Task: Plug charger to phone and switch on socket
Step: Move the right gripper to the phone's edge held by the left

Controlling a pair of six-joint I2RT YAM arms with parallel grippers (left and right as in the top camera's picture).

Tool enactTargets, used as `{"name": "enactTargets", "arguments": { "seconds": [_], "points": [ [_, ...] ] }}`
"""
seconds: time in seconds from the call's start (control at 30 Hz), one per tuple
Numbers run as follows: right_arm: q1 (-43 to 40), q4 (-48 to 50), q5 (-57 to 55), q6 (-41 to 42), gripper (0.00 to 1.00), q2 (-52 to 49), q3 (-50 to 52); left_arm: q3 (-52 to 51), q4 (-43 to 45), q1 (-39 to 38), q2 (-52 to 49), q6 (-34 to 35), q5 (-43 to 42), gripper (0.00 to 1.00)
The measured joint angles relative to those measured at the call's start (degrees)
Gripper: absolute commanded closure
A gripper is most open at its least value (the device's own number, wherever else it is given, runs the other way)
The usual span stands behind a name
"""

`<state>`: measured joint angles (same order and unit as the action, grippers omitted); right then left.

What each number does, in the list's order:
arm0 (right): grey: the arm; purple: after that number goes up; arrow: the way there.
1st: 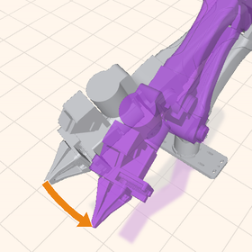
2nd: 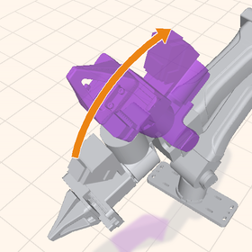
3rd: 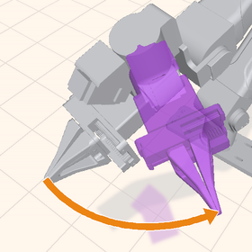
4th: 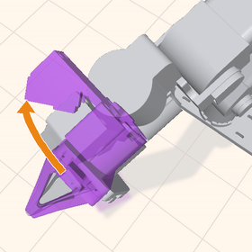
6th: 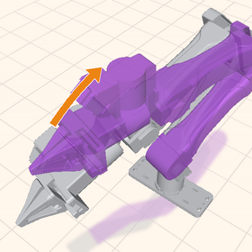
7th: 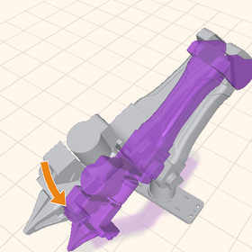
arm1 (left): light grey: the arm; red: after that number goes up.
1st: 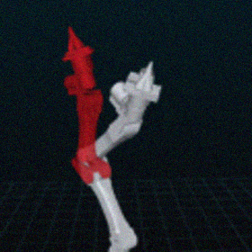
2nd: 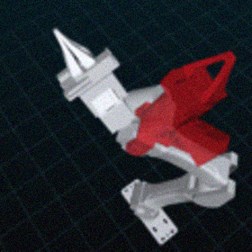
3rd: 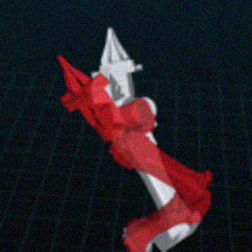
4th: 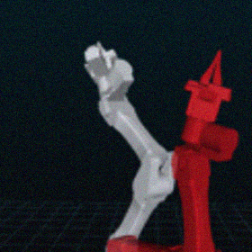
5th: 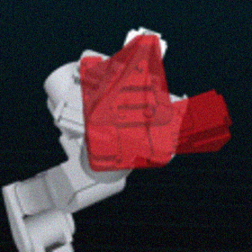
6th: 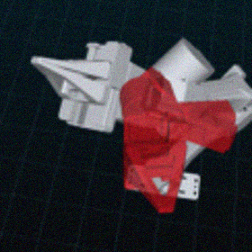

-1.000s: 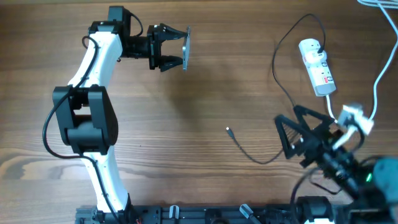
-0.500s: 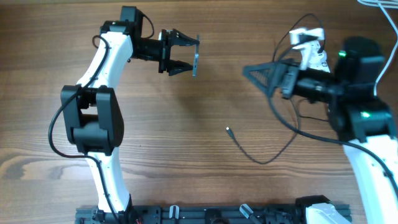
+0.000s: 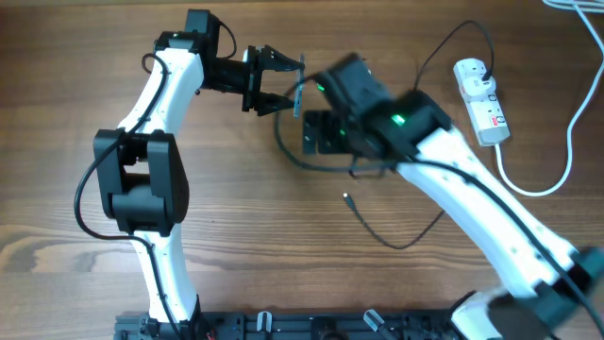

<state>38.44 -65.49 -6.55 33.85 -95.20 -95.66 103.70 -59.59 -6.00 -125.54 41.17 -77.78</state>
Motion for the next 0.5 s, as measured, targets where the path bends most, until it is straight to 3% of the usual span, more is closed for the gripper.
{"name": "enactTargets", "arguments": {
  "seconds": [0.17, 0.33, 0.5],
  "points": [
    [1.44, -0.33, -5.14, 1.07, 0.01, -5.09, -7.56, 0.00, 0.00, 0.00, 0.00, 0.07, 0.00, 0.33],
    [2.05, 6.62, -2.62, 1.51, 0.13, -5.07, -8.48, 0.00, 0.00, 0.00, 0.00, 0.07, 0.00, 0.33],
    [2.21, 10.05, -0.96, 1.77, 0.13, -5.07, -8.50, 0.00, 0.02, 0.00, 0.00, 0.81, 0.02, 0.33]
  ]
}}
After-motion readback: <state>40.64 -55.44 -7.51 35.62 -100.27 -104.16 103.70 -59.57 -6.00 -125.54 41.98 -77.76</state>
